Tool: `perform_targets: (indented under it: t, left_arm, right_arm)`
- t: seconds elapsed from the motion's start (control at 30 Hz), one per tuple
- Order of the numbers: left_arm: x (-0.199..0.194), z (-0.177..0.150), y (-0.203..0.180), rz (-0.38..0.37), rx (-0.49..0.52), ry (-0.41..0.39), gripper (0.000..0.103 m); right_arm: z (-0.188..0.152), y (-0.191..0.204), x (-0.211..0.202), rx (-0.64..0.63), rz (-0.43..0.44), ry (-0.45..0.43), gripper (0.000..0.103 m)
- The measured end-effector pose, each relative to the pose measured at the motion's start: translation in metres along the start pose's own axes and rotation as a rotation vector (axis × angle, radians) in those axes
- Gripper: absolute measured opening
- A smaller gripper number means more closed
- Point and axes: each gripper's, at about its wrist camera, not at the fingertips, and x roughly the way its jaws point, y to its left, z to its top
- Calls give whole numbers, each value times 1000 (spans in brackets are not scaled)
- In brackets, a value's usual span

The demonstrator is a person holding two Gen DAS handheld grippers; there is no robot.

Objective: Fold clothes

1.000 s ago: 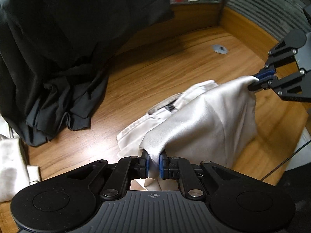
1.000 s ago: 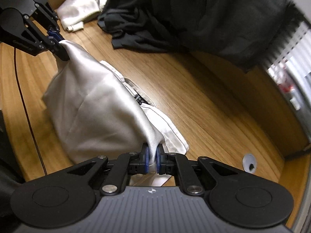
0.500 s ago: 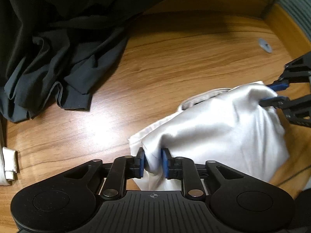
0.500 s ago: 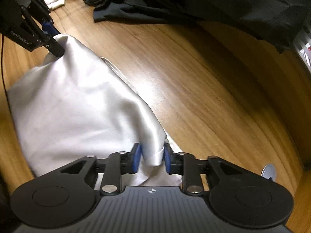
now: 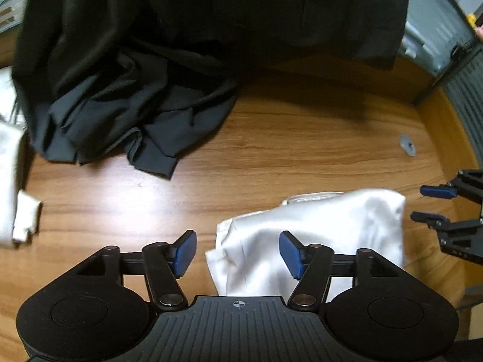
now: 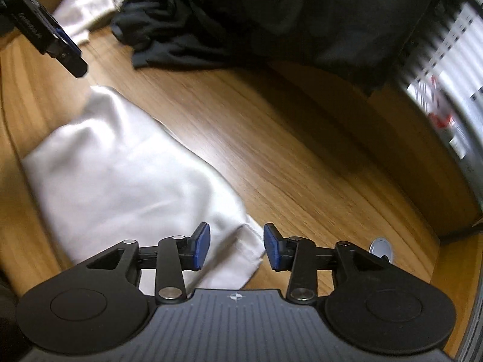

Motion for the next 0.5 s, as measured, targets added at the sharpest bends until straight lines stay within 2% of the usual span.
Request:
perform_targets:
  t: [0.07, 0.2, 0.37, 0.5]
  left_arm:
    - [-13, -2, 4, -21, -33, -19, 75]
    - [-28, -19, 6, -11, -56, -21, 78]
    - [-38, -45, 13, -2, -102, 0, 78]
    - [-36, -64, 24, -31, -200, 18, 78]
  right_arm:
    - [3, 10, -15, 3, 20, -32, 56]
    - [5, 41, -30, 5, 66, -82, 56]
    - [5, 88, -30, -25, 112, -116, 56]
    - [10, 131, -20, -64, 166, -115, 56]
